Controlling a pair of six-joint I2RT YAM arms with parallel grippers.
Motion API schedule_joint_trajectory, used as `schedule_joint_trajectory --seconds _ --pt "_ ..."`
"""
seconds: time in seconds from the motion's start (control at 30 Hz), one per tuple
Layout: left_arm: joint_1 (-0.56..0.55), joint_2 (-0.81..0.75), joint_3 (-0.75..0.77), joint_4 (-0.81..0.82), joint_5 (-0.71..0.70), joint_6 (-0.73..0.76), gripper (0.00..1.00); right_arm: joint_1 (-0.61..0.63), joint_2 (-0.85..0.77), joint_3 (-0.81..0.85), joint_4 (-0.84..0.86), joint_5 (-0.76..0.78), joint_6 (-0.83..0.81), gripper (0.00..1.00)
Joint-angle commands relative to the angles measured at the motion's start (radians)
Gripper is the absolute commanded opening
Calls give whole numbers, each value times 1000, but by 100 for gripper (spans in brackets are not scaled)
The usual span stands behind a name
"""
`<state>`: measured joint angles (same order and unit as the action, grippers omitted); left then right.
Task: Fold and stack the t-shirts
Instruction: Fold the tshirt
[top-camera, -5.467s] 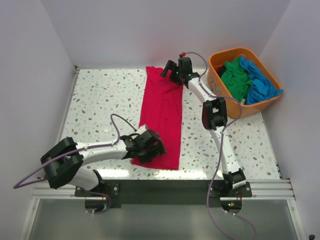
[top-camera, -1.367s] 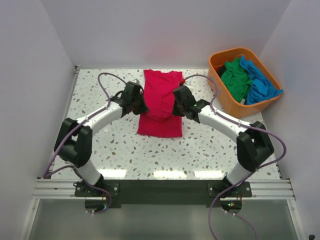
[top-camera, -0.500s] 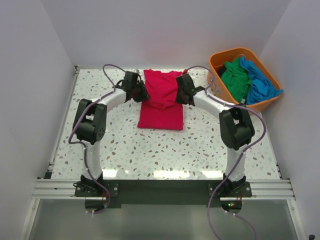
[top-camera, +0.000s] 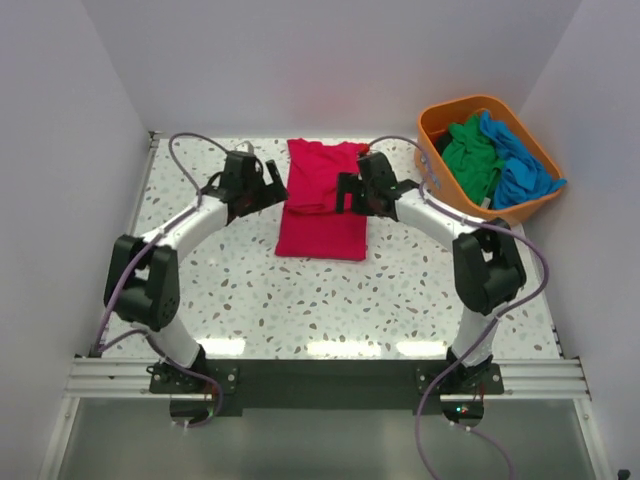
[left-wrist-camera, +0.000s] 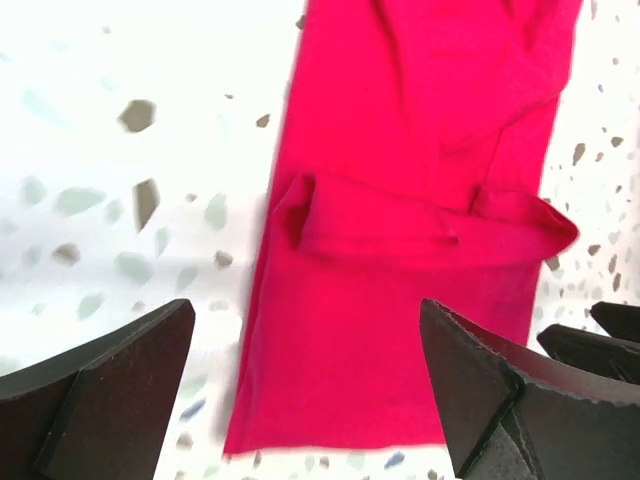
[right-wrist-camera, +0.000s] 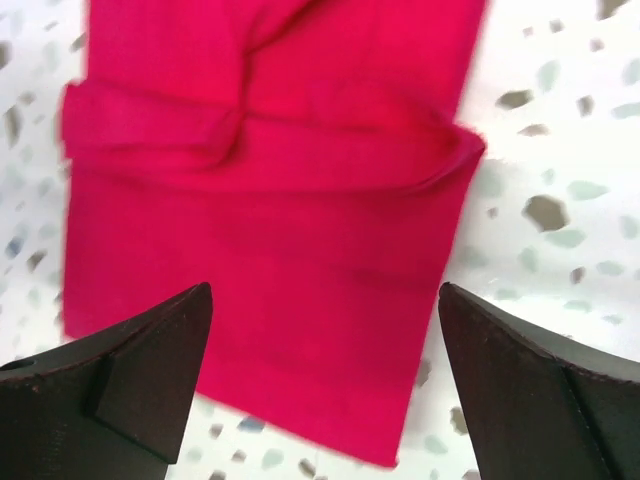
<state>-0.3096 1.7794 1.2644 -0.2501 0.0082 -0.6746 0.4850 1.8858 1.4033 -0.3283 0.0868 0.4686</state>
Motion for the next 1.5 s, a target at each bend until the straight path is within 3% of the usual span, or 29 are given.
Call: schedule_joint_trajectory --seconds 0.0,0.23,0.47,0.73,0.83,0.93,1.03,1.17,1.37,1.47 --pt "9 -196 -148 -6 -108 14 100 43 -94 -59 78 -126 -38 99" --pt "9 -365 -365 -93 -116 -17 100 148 67 81 43 -133 -59 99" --pt "9 -491 -548 -69 -68 -63 100 147 251 248 52 -111 -50 99" --pt "9 -518 -611 -25 -25 -75 100 75 453 534 44 99 -25 99" --pt "9 -517 -623 3 -13 -75 100 50 486 560 136 152 -71 99" --pt "9 -485 -608 34 41 -68 100 37 466 583 109 176 -142 99" --pt "7 -433 -580 87 76 -52 100 35 362 440 129 171 -186 99" --pt "7 -338 -516 135 114 -36 100 35 89 223 161 231 -174 99" --pt "-3 -195 -467 216 171 -39 100 35 -175 -127 66 226 -47 99" --pt "-19 -138 -448 235 190 -46 93 33 -257 -262 18 127 36 98"
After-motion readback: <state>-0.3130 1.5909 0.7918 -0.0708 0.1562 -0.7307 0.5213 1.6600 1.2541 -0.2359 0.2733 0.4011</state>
